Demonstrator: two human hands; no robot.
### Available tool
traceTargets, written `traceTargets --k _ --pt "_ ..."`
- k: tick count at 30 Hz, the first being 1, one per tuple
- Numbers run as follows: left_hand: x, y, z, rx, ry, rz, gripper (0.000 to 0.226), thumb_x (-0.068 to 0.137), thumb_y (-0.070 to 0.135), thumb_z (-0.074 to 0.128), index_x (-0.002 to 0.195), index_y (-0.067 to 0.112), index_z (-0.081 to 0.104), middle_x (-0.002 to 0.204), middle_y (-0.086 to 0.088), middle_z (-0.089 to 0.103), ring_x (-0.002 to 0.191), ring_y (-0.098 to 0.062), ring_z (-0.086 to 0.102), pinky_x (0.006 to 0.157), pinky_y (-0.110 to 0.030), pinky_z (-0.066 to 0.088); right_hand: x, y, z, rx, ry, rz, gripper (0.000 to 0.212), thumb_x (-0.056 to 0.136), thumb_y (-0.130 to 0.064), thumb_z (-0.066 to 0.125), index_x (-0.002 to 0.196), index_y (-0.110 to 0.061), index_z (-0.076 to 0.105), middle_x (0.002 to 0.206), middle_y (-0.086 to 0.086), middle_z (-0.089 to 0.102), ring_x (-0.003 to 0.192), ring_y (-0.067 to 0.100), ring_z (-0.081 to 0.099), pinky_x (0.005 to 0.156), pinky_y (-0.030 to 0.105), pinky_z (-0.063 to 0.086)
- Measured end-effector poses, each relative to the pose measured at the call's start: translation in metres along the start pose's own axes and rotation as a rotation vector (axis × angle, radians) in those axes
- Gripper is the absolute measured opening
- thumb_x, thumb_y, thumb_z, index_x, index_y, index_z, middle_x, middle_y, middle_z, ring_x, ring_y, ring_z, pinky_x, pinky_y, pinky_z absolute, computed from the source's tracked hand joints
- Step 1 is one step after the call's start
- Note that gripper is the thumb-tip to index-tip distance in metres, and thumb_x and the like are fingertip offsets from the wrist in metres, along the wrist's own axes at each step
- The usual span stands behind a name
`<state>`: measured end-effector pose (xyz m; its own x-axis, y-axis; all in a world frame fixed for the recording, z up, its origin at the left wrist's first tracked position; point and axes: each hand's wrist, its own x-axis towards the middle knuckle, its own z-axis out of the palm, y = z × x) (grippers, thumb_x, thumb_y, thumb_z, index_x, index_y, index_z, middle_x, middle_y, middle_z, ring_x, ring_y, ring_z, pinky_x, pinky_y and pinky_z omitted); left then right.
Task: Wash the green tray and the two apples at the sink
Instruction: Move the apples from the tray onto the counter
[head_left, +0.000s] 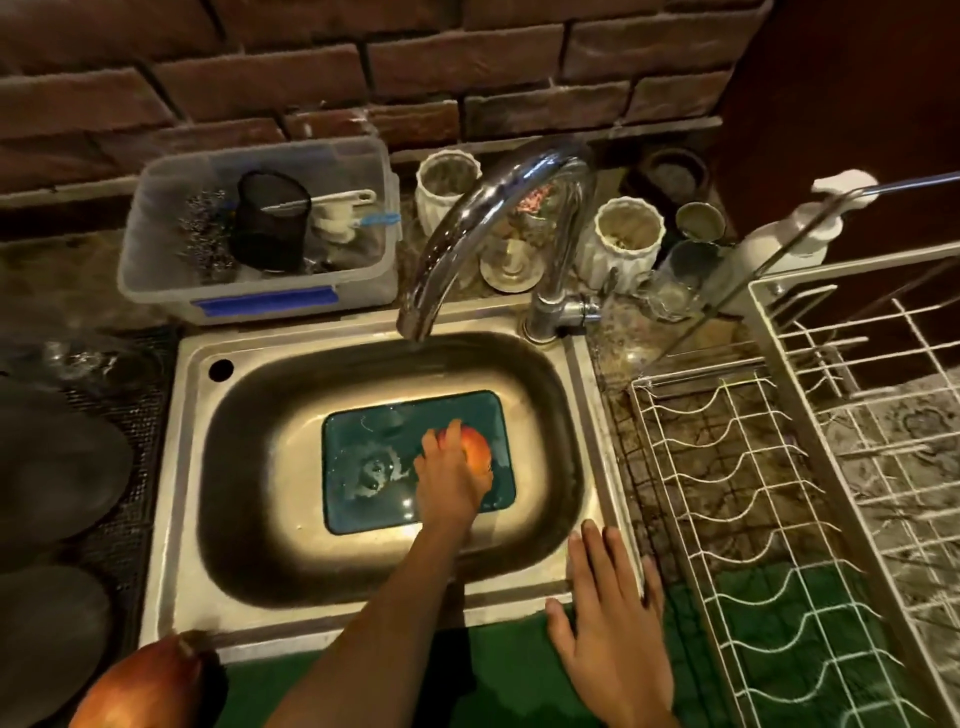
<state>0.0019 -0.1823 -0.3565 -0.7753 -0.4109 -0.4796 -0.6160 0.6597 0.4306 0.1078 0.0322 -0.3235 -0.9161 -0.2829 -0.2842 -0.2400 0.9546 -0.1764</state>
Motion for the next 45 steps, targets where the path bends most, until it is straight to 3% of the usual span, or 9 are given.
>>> traceTargets --k 14,18,22,27,29,33,37,40,45 --pt "-0.143 -0.055 -0.1 -0.095 0.271 0.015 0.085 0.074 0.032 0.078 0.148 0.031 0.037 0.148 0.0 0.038 0.127 -0.029 0.049 0.1 -0.043 0.049 -0.003 -0.009 -0.015 -0.039 -0.013 0.029 0.075 0.095 -0.06 0.015 0.146 -0.017 0.049 0.158 0.005 0.039 0.148 0.024 0.031 0.116 0.055 0.018" --pt "-0.212 -0.092 -0.107 -0.152 0.302 -0.1 0.078 0.077 0.037 0.072 0.146 0.036 0.036 0.148 0.009 0.035 0.131 -0.022 0.046 0.099 -0.041 0.048 -0.007 -0.017 -0.023 -0.052 0.014 0.052 0.063 0.095 -0.048 0.04 0.152 -0.02 0.04 0.164 0.003 0.028 0.152 0.024 0.023 0.12 0.054 0.015" --pt "-0.264 -0.137 -0.11 -0.171 0.335 -0.205 0.084 0.069 0.036 0.077 0.145 0.031 0.042 0.147 0.004 0.038 0.133 -0.023 0.045 0.105 -0.037 0.041 -0.005 -0.021 -0.031 -0.106 -0.092 0.073 0.067 0.098 -0.057 0.021 0.158 -0.027 0.015 0.169 -0.004 0.003 0.155 0.018 0.002 0.124 0.048 0.007" --pt "-0.308 -0.194 -0.117 -0.178 0.4 -0.425 0.093 0.068 0.04 0.079 0.15 0.033 0.035 0.148 0.002 0.036 0.132 -0.025 0.046 0.103 -0.039 0.044 -0.001 -0.035 -0.031 -0.116 -0.015 0.087 0.065 0.096 -0.053 0.035 0.152 -0.021 0.036 0.167 -0.002 0.019 0.152 0.019 0.015 0.121 0.049 0.016" --pt "-0.313 -0.207 -0.118 -0.193 0.416 -0.479 0.092 0.068 0.04 0.079 0.149 0.033 0.035 0.147 0.002 0.038 0.129 -0.027 0.049 0.097 -0.041 0.048 0.001 -0.031 -0.024 -0.044 0.081 0.051 0.062 0.094 -0.044 0.047 0.143 -0.007 0.05 0.16 0.013 0.034 0.146 0.031 0.028 0.117 0.057 0.02" --pt "-0.309 -0.224 -0.12 -0.197 0.425 -0.539 0.09 0.07 0.037 0.08 0.148 0.031 0.036 0.147 -0.002 0.038 0.129 -0.029 0.048 0.096 -0.044 0.049 0.001 -0.019 -0.01 0.029 0.196 -0.053 0.083 0.08 -0.047 0.032 0.122 0.02 0.057 0.137 0.041 0.049 0.127 0.056 0.045 0.107 0.071 0.026" --pt "-0.302 -0.234 -0.116 -0.211 0.4 -0.569 0.091 0.07 0.039 0.081 0.148 0.032 0.034 0.147 -0.003 0.036 0.127 -0.033 0.05 0.094 -0.046 0.05 0.002 -0.021 -0.011 -0.005 0.165 -0.086 0.084 0.079 -0.049 0.03 0.125 0.015 0.058 0.141 0.036 0.048 0.131 0.051 0.043 0.109 0.069 0.026" --pt "-0.3 -0.24 -0.112 -0.217 0.397 -0.562 0.097 0.068 0.038 0.085 0.149 0.031 0.032 0.147 -0.003 0.036 0.126 -0.034 0.05 0.095 -0.047 0.051 0.0 -0.025 -0.014 -0.037 0.183 0.003 0.057 0.091 -0.037 0.047 0.13 0.003 0.059 0.149 0.023 0.046 0.136 0.037 0.04 0.111 0.061 0.024" --pt "-0.301 -0.241 -0.113 -0.248 0.349 -0.57 0.106 0.067 0.043 0.086 0.152 0.031 0.024 0.154 -0.01 0.029 0.135 -0.038 0.041 0.104 -0.055 0.045 0.0 -0.022 -0.01 0.063 0.24 0.02 0.05 0.09 -0.027 0.063 0.131 0.001 0.059 0.149 0.021 0.047 0.136 0.035 0.041 0.109 0.062 0.025"
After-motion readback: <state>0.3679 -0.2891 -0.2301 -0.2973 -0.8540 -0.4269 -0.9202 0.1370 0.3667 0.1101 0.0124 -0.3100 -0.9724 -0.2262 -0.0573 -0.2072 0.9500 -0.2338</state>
